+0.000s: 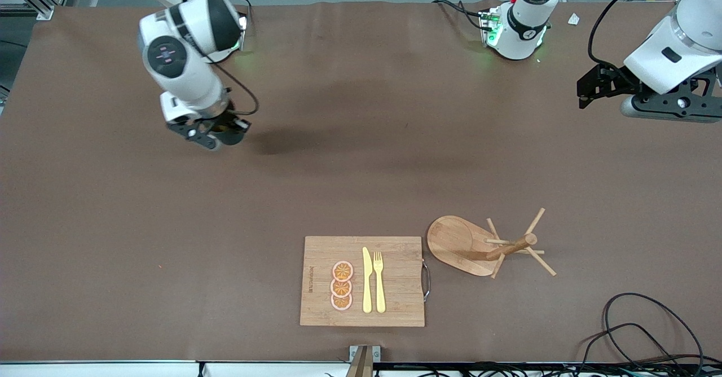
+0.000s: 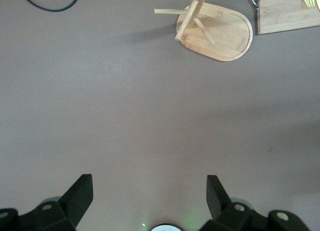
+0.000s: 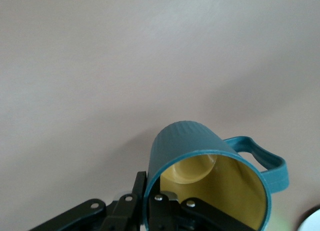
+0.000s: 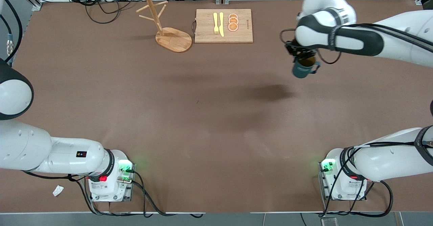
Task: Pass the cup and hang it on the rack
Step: 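Carry the teal mug with the right gripper toward the table middle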
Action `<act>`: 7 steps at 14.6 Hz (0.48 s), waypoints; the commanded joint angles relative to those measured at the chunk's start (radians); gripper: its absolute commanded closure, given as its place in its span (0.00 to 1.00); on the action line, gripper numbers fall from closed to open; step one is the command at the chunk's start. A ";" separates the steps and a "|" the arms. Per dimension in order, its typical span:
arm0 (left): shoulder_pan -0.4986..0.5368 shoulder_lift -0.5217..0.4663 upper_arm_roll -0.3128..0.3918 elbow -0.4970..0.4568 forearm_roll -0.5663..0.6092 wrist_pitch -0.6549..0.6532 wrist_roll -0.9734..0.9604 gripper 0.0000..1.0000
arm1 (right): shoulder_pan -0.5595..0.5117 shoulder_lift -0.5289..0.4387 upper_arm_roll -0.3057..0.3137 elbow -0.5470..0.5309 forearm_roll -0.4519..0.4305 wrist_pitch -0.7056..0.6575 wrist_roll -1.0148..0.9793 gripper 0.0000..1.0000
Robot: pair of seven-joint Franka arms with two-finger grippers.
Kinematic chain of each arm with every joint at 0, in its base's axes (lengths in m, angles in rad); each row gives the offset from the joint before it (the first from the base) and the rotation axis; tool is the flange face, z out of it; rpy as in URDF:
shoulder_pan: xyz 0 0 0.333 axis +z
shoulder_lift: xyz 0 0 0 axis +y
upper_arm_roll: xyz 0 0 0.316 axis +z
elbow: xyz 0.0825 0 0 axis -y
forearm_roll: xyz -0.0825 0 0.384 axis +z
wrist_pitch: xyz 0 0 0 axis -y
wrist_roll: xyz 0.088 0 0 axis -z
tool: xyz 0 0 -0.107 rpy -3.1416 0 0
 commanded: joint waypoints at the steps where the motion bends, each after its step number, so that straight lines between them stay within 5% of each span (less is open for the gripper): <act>1: -0.002 0.012 -0.002 0.026 0.006 -0.006 0.013 0.00 | 0.104 0.162 -0.013 0.166 0.066 -0.002 0.212 1.00; 7: 0.000 0.012 -0.002 0.026 0.005 -0.006 0.015 0.00 | 0.230 0.337 -0.013 0.324 0.118 0.121 0.544 1.00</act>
